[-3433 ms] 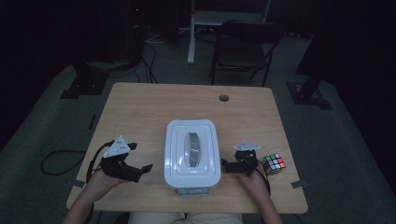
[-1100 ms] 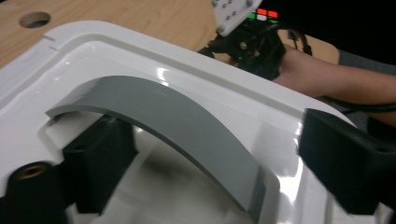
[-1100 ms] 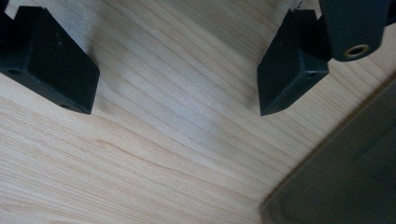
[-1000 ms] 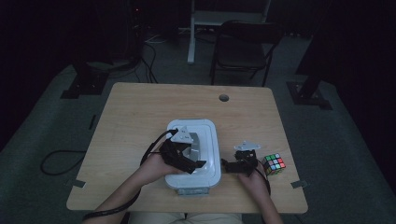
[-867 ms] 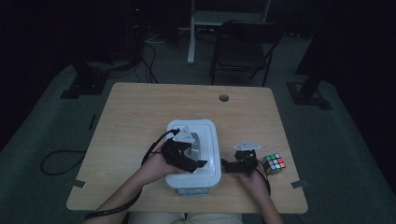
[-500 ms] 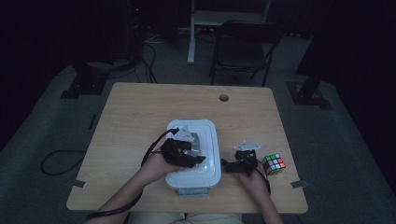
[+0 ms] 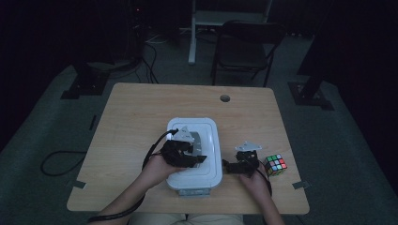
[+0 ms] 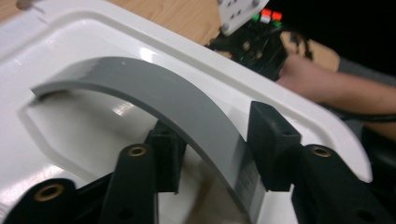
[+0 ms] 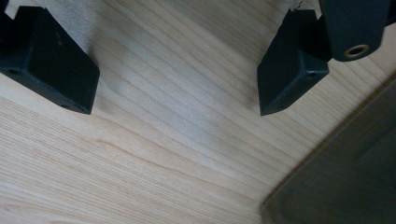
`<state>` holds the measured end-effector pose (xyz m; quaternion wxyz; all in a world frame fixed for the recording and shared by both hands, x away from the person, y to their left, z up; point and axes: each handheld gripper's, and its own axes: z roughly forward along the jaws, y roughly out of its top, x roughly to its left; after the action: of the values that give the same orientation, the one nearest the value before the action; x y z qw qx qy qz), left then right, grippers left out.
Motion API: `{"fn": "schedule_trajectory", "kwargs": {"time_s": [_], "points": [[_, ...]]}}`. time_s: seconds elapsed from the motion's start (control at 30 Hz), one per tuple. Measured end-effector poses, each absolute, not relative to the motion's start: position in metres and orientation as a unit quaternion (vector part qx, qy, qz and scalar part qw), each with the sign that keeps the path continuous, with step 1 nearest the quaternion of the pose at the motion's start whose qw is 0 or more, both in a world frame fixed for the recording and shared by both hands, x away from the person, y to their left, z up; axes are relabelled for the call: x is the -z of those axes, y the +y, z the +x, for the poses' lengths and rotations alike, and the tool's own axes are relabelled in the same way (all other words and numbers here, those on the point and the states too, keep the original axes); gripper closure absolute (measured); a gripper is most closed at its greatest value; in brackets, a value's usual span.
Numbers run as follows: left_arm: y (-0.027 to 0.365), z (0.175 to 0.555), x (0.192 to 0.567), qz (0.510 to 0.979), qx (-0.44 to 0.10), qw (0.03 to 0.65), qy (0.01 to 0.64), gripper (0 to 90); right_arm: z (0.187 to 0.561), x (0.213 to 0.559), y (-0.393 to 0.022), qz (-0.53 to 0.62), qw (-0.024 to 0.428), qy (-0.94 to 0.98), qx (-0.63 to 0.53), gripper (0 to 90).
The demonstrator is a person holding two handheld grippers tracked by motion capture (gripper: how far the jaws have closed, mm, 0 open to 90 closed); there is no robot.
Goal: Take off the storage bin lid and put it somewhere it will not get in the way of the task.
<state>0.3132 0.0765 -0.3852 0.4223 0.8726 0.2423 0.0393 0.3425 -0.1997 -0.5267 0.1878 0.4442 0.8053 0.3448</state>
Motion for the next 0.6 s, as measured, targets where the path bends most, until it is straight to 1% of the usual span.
{"fn": "schedule_trajectory", "kwargs": {"time_s": [0.13, 0.2, 0.4, 0.57, 0.6], "points": [[0.081, 0.306, 0.376, 0.868, -0.031, 0.441, 0.228, 66.6, 0.343, 0.527, -0.2, 0.444, 0.188, 0.805, -0.345, 12.7], [0.082, 0.298, 0.37, 0.868, -0.049, 0.448, 0.209, 67.4, 0.343, 0.527, -0.2, 0.443, 0.189, 0.805, -0.345, 12.7], [0.09, 0.279, 0.353, 0.858, -0.051, 0.478, 0.184, 70.0, 0.343, 0.527, -0.2, 0.444, 0.189, 0.805, -0.345, 12.7], [0.098, 0.271, 0.343, 0.855, -0.063, 0.484, 0.173, 79.1, 0.343, 0.527, -0.2, 0.444, 0.188, 0.805, -0.344, 12.7], [0.1, 0.27, 0.341, 0.855, -0.063, 0.485, 0.173, 79.6, 0.343, 0.527, -0.2, 0.444, 0.188, 0.805, -0.344, 12.7]]}}
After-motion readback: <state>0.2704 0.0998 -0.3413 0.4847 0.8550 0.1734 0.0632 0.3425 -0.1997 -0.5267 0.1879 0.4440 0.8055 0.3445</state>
